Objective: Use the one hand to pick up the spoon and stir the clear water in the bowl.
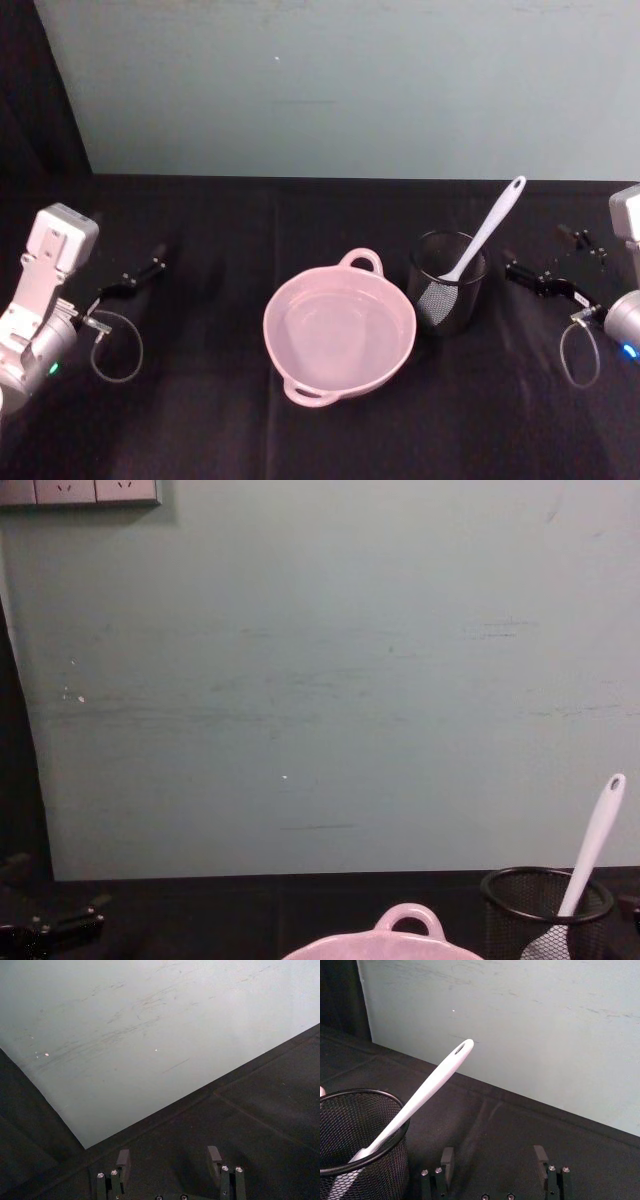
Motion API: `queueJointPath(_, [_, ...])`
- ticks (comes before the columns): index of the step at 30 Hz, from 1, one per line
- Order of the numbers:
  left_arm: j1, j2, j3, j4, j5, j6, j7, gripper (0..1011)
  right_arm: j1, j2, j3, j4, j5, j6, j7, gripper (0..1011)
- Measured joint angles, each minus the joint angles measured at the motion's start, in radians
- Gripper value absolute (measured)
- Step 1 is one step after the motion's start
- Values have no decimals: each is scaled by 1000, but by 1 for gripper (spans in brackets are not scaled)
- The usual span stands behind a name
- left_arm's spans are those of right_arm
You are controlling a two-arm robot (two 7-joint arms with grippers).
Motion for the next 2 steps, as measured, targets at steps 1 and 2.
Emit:
queueJointPath(1, [0,0,0,0,0,0,0,1005,0,0,0,0,0,0,0,1003])
queueJointPath(2, [0,0,0,0,0,0,0,1005,0,0,0,0,0,0,0,1002])
